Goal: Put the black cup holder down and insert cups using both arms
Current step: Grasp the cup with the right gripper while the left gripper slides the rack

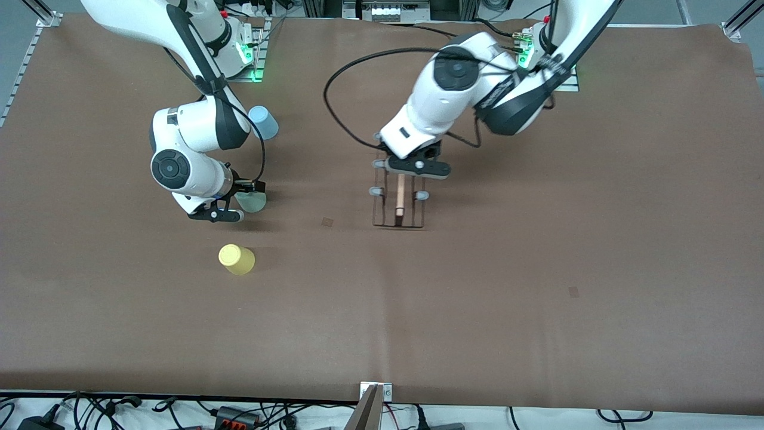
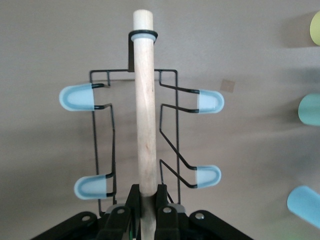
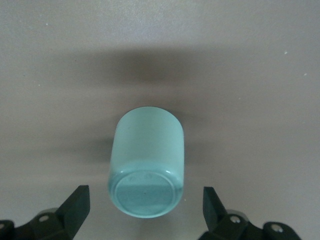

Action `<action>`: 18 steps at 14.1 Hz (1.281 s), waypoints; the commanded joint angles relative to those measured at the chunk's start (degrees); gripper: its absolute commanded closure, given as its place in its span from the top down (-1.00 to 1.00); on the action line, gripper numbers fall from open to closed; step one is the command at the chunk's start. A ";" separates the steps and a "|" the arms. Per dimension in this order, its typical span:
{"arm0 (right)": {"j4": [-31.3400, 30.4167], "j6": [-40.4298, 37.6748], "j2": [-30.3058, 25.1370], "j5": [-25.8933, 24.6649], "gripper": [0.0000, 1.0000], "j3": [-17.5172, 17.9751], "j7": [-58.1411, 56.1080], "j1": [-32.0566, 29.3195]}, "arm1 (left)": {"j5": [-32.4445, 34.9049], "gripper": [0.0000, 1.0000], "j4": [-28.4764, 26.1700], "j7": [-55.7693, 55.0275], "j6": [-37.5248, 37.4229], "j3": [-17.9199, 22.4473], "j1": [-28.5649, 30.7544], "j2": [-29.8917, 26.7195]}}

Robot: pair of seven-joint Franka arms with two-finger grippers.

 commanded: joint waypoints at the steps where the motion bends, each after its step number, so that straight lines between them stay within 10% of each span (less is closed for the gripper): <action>1: -0.58 1.83 0.79 1.18 1.00 0.00 0.85 0.30 | 9.07 -1.00 4.05 -9.32 1.13 0.31 -5.14 6.13; 4: -0.58 1.74 1.14 1.18 1.00 0.00 0.85 0.21 | 15.62 -0.82 4.14 -12.78 1.23 0.23 -5.77 8.51; 7: -0.32 1.74 1.58 1.18 0.65 0.00 0.84 0.12 | 15.71 0.99 5.53 -11.38 -0.78 -0.29 -3.94 6.68; 11: 2.21 -1.14 0.80 1.18 -0.43 -0.09 0.93 0.04 | 14.83 1.00 16.24 -9.10 -20.44 -0.65 -1.05 2.54; 18: 23.58 -26.99 -0.52 6.87 -0.50 3.50 2.68 2.40 | 14.13 1.00 17.93 0.55 -36.56 -7.15 14.07 -4.93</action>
